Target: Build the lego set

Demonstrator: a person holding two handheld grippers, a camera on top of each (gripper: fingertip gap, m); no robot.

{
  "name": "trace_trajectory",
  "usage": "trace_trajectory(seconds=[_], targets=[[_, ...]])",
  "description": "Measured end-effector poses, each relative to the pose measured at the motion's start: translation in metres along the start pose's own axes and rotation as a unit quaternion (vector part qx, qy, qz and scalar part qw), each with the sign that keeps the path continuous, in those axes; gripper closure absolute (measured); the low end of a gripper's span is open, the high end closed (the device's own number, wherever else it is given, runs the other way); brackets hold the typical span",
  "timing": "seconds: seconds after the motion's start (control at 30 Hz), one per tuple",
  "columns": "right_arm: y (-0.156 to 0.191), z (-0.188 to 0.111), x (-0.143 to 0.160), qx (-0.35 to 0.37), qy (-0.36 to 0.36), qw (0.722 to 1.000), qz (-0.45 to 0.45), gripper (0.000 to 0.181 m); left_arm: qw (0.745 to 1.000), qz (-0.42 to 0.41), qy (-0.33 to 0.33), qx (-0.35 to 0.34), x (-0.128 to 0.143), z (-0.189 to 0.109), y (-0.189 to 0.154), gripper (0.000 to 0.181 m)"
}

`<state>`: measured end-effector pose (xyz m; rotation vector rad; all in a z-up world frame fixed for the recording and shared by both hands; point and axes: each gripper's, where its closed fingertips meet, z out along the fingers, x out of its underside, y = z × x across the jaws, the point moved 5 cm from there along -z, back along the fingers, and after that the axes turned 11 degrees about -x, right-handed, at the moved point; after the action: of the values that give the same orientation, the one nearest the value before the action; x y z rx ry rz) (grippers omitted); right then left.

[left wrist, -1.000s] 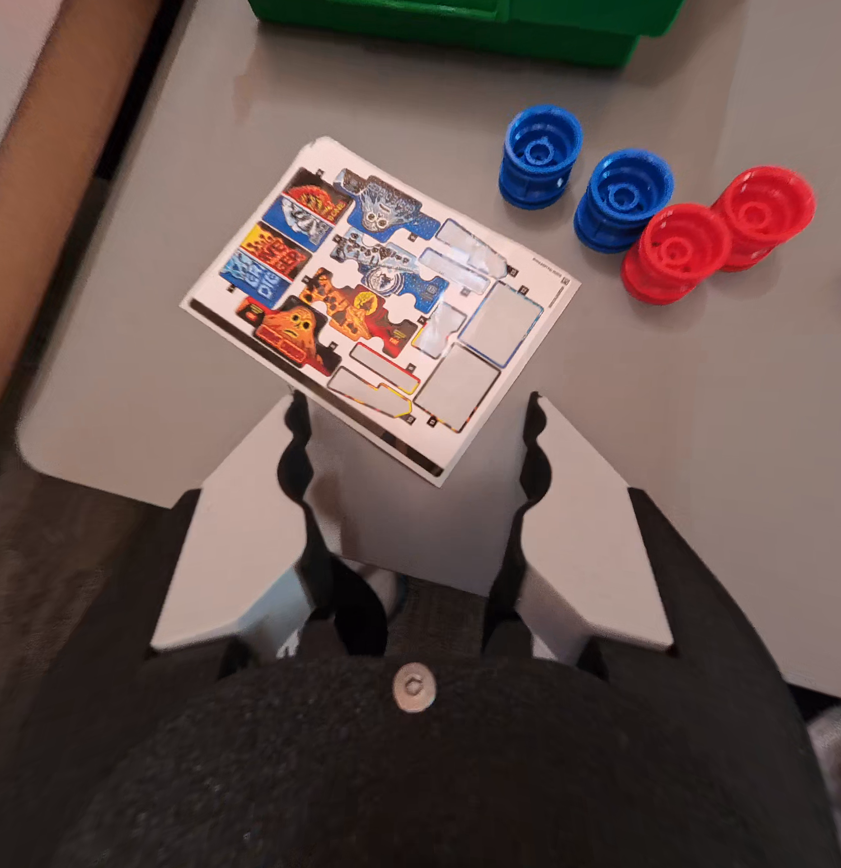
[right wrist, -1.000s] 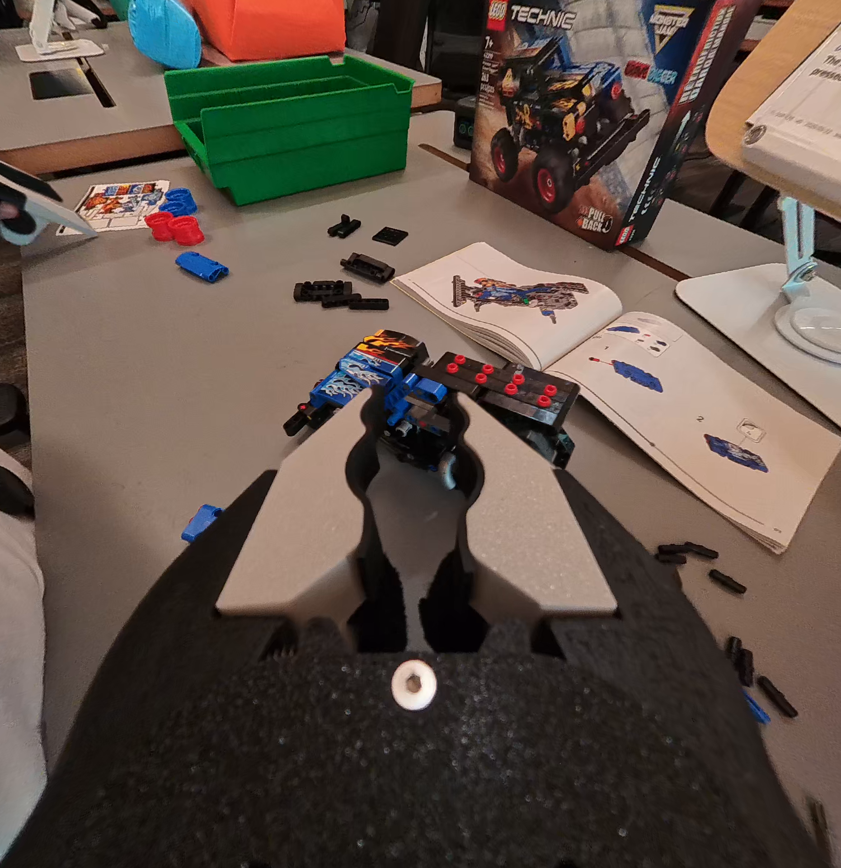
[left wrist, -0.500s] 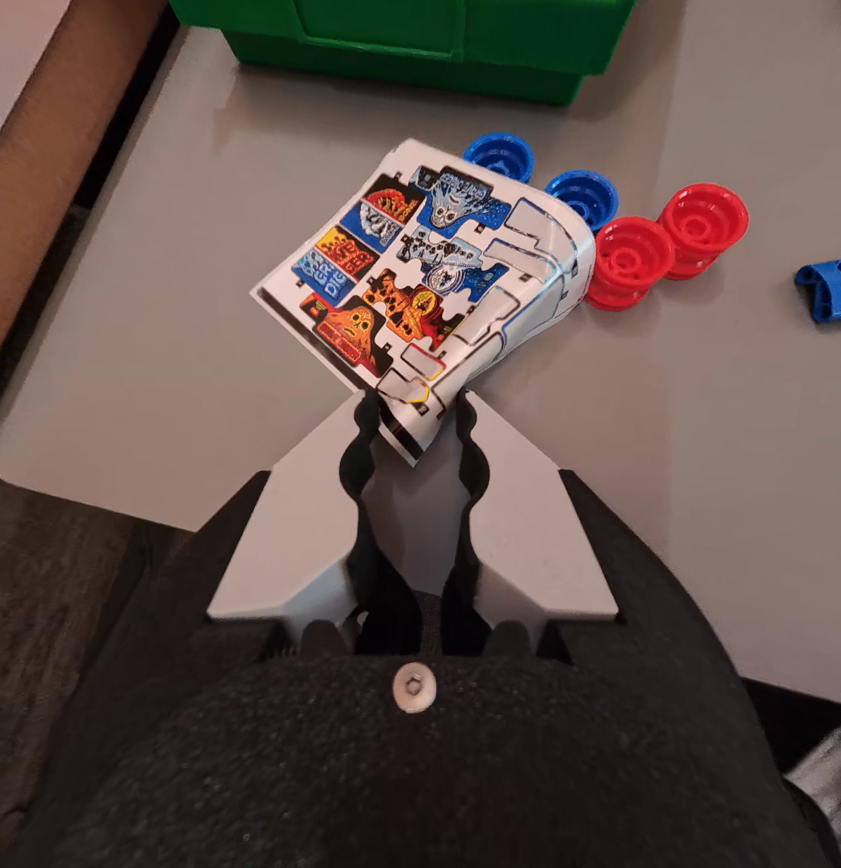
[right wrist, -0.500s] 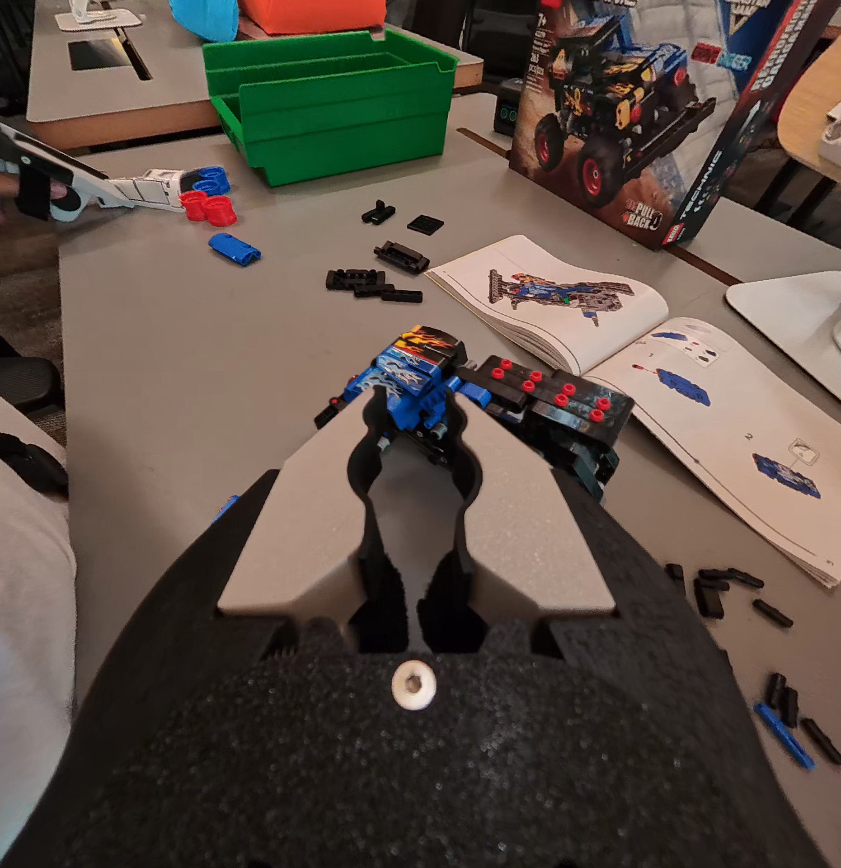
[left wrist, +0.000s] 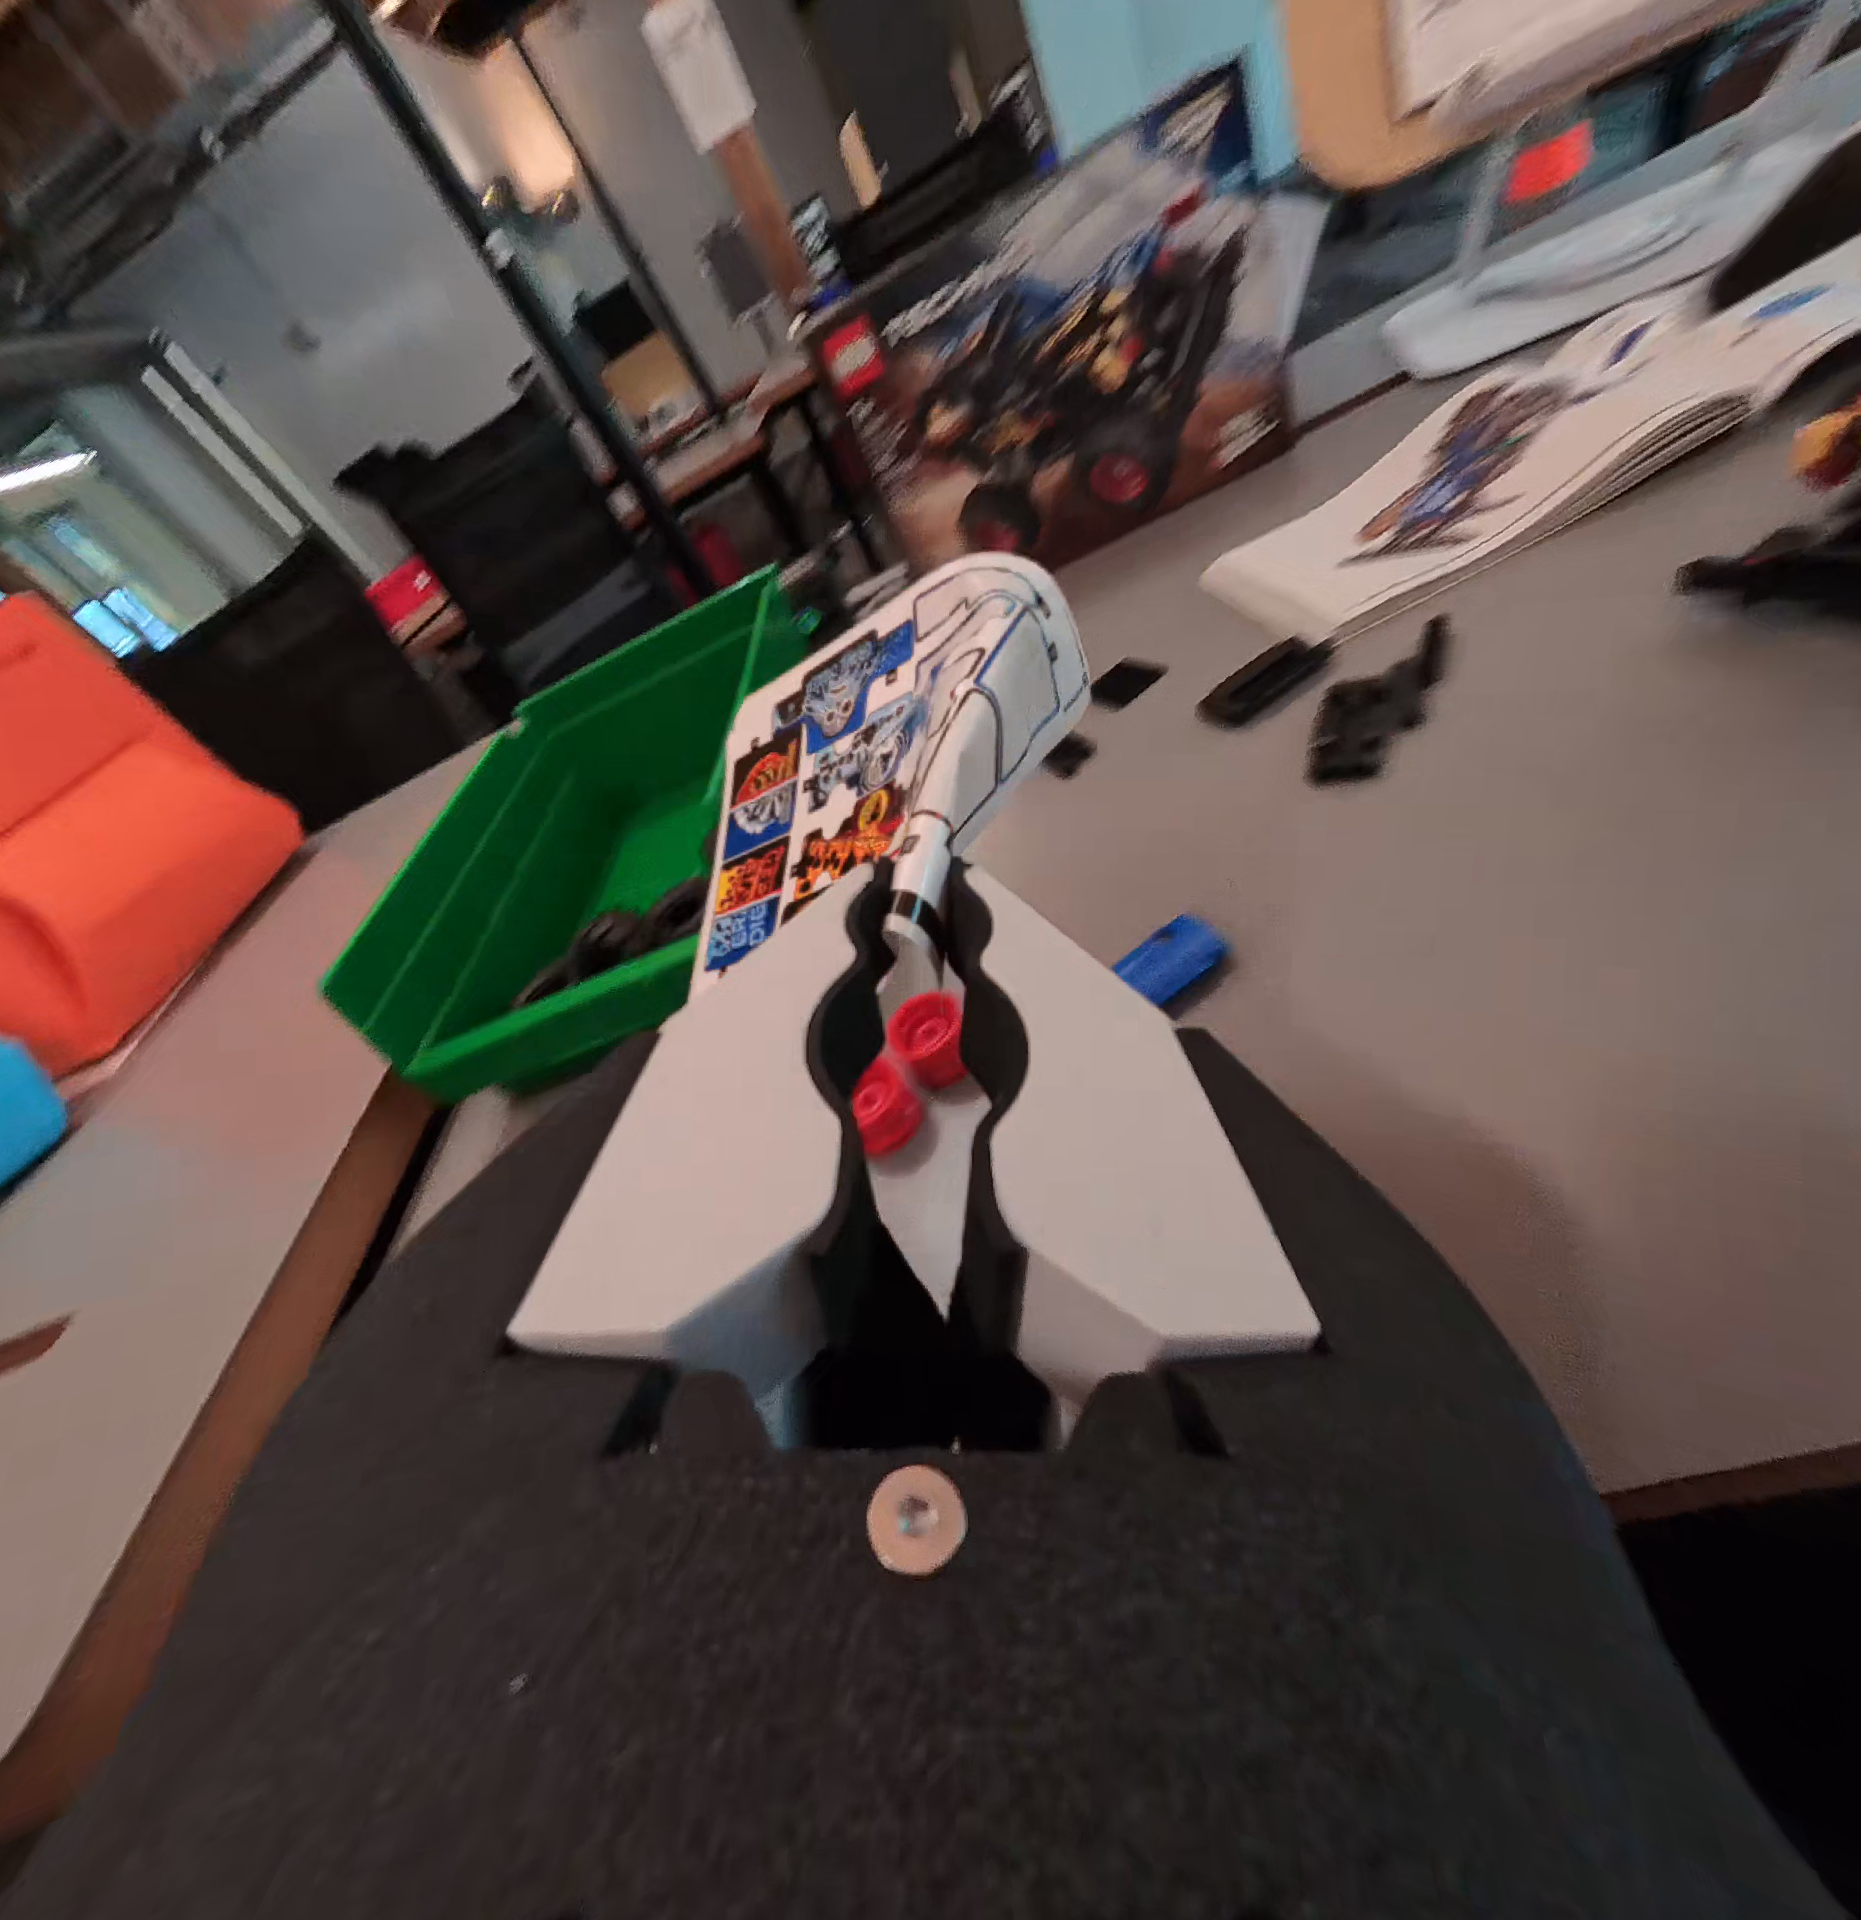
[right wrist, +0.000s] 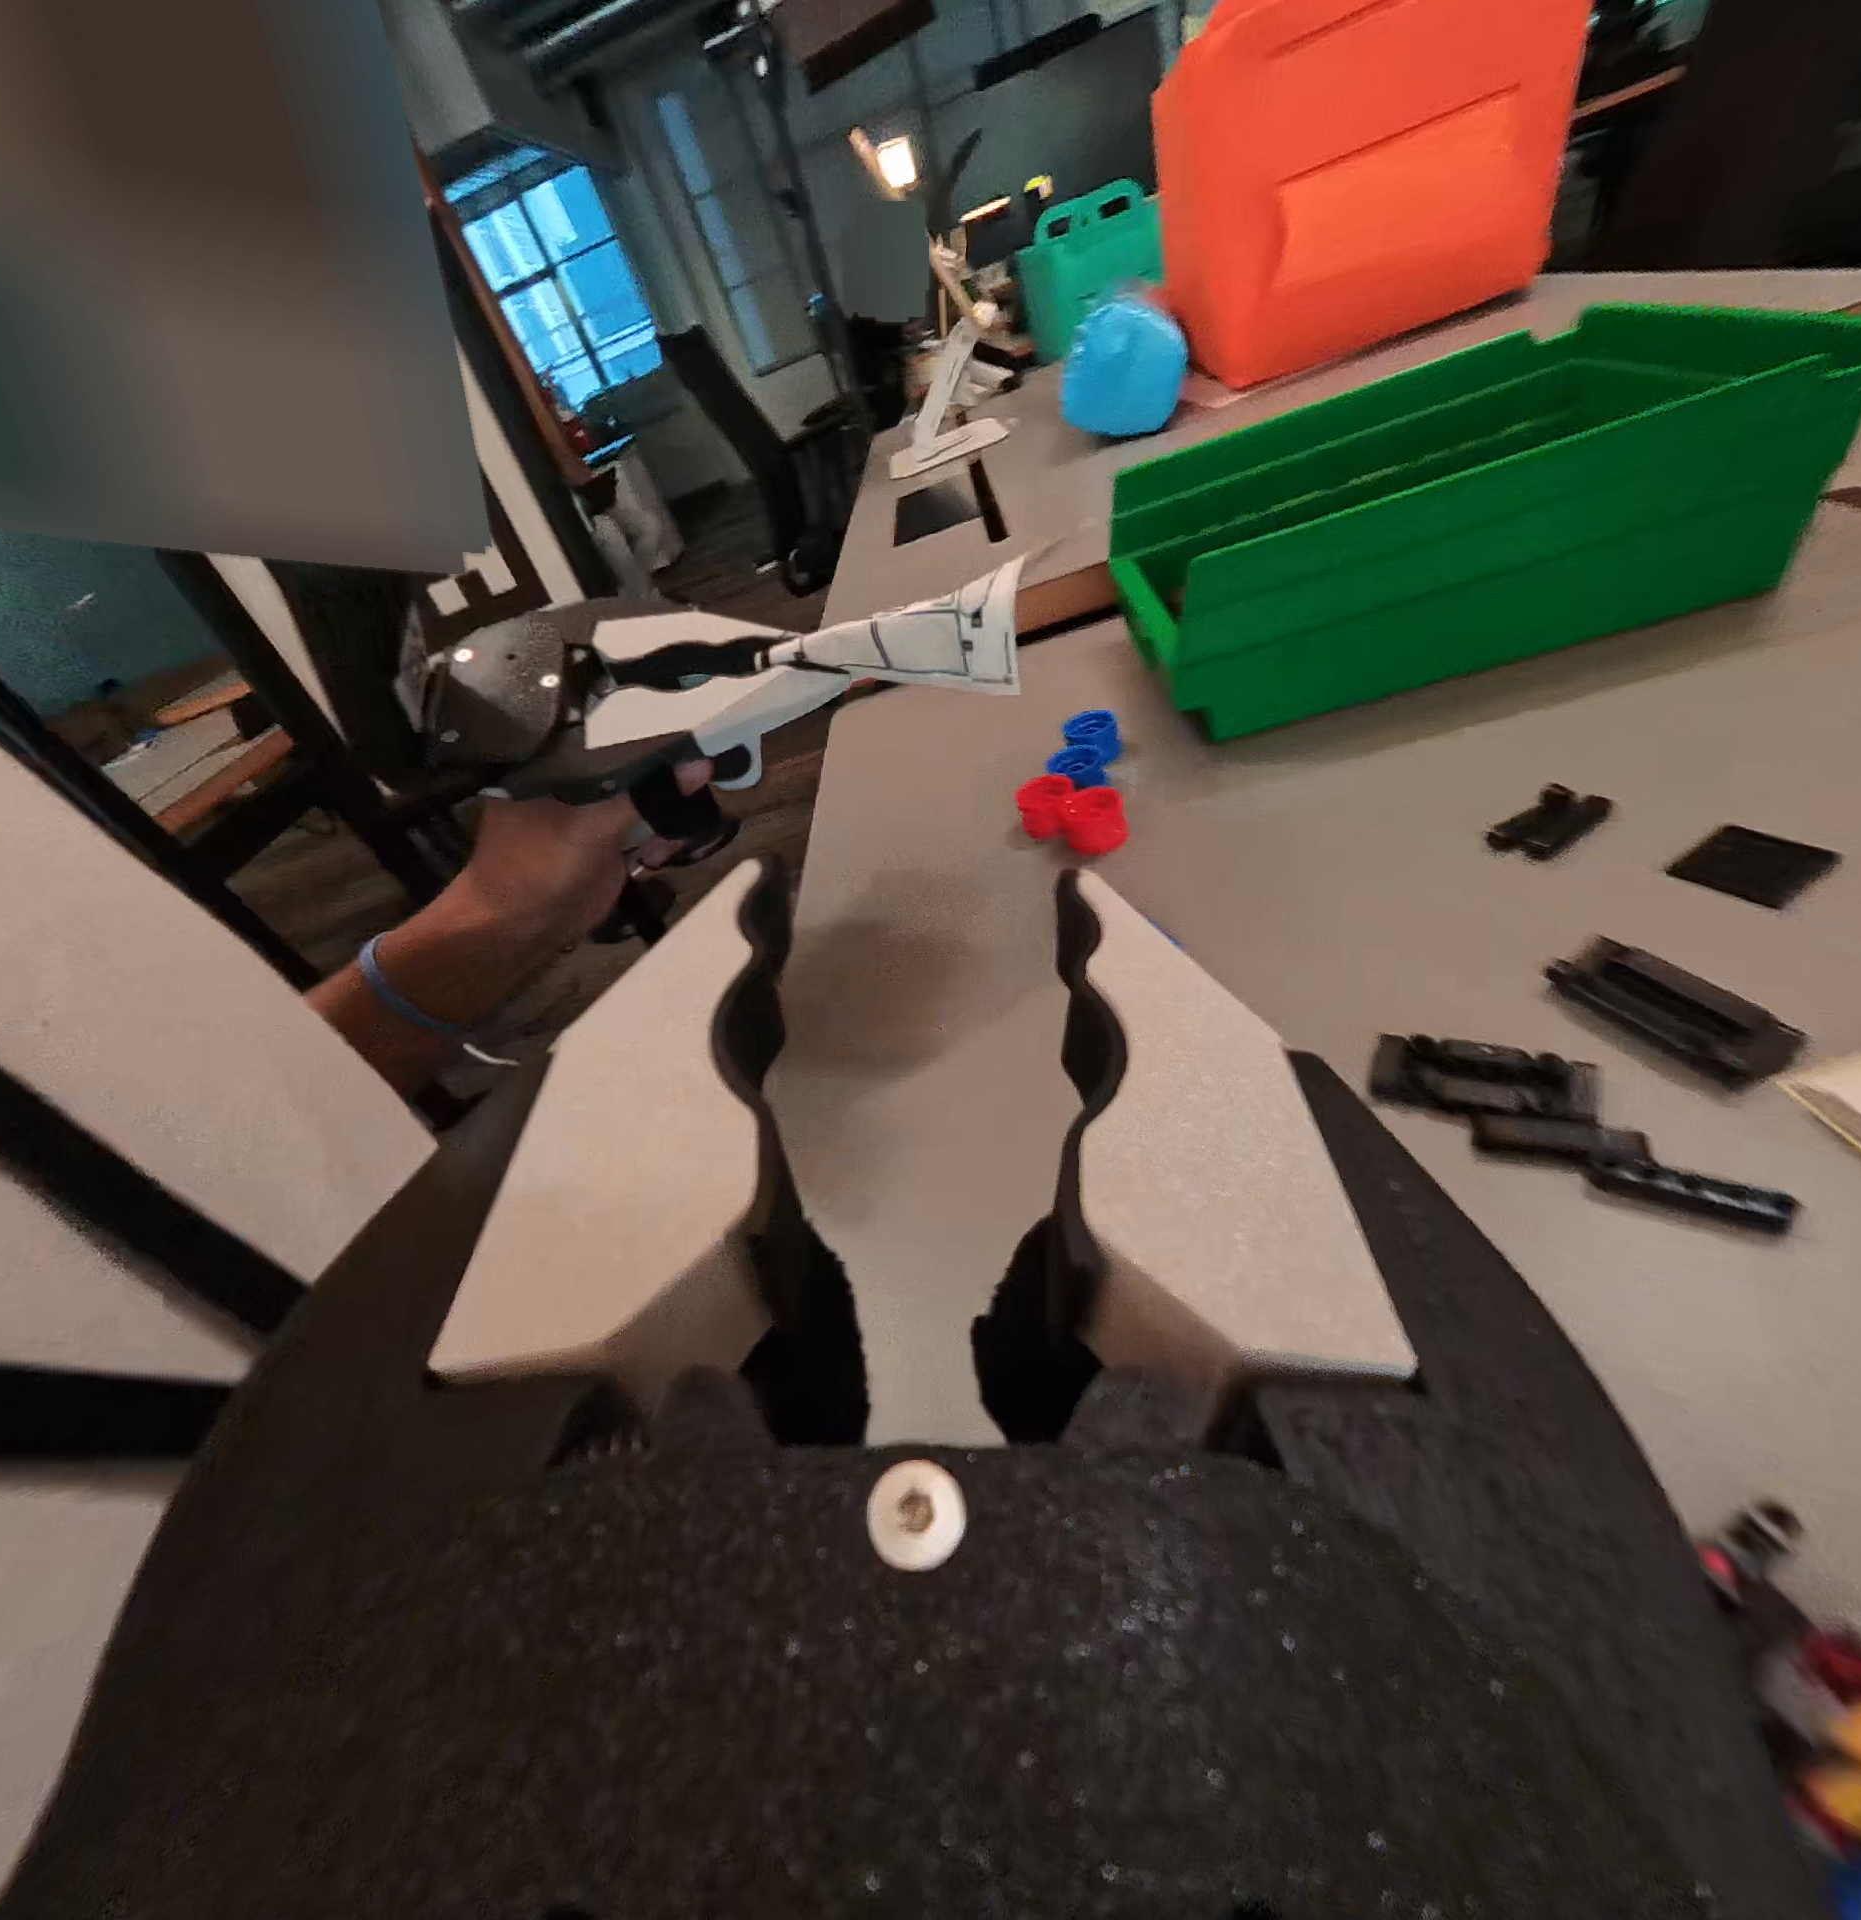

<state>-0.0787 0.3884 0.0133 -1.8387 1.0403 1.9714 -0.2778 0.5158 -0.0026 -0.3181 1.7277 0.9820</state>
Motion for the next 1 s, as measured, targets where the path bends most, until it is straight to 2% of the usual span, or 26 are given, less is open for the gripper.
trace_trajectory(seconds=[0.1, 0.23, 0.3, 0.37, 0.43, 0.57, 0.7, 0.77, 0.83, 0.87, 0.9, 0.97, 1.0], targets=[[-0.001, 0.021, -0.004, 0.003, -0.008, 1.0, -0.008, 0.12, 0.995, -0.018, -0.076, 0.066, -0.031, -0.009, -0.034, 0.175], [0.009, 0.016, -0.014, -0.037, -0.062, 0.997, 0.031, 0.118, 0.978, -0.03, -0.137, 0.157, -0.059, -0.015, -0.076, 0.175], [0.019, 0.006, -0.014, -0.071, -0.071, 0.994, 0.047, 0.138, 0.967, -0.027, -0.154, 0.199, -0.067, -0.014, -0.096, 0.174], [0.024, -0.008, -0.012, -0.072, -0.08, 0.993, 0.048, 0.153, 0.96, -0.017, -0.168, 0.224, -0.073, -0.012, -0.112, 0.174], [0.027, -0.024, -0.01, -0.053, -0.089, 0.994, 0.027, 0.176, 0.954, -0.006, -0.172, 0.245, -0.077, -0.007, -0.126, 0.17], [0.031, -0.054, -0.003, -0.007, -0.093, 0.996, -0.005, 0.181, 0.938, -0.023, -0.138, 0.317, -0.081, 0.007, -0.157, 0.147], [0.026, -0.097, -0.004, 0.076, -0.126, 0.988, -0.05, 0.181, 0.896, -0.15, -0.073, 0.412, -0.091, 0.022, -0.174, 0.125], [0.027, -0.116, -0.006, 0.081, -0.15, 0.984, -0.052, 0.181, 0.847, -0.253, -0.03, 0.466, -0.098, 0.031, -0.176, 0.124], [0.028, -0.131, -0.008, 0.075, -0.179, 0.98, -0.047, 0.181, 0.775, -0.354, 0.013, 0.523, -0.104, 0.042, -0.18, 0.125], [0.03, -0.136, -0.009, 0.066, -0.197, 0.977, -0.049, 0.181, 0.734, -0.387, 0.037, 0.557, -0.107, 0.045, -0.187, 0.122], [0.033, -0.142, -0.011, 0.056, -0.217, 0.973, -0.052, 0.181, 0.682, -0.407, 0.058, 0.605, -0.111, 0.044, -0.196, 0.122], [0.035, -0.15, -0.013, 0.037, -0.247, 0.967, -0.046, 0.181, 0.591, -0.428, 0.091, 0.678, -0.12, 0.039, -0.213, 0.112], [0.036, -0.152, -0.012, 0.028, -0.256, 0.965, -0.045, 0.181, 0.552, -0.447, 0.09, 0.698, -0.127, 0.036, -0.217, 0.118]])
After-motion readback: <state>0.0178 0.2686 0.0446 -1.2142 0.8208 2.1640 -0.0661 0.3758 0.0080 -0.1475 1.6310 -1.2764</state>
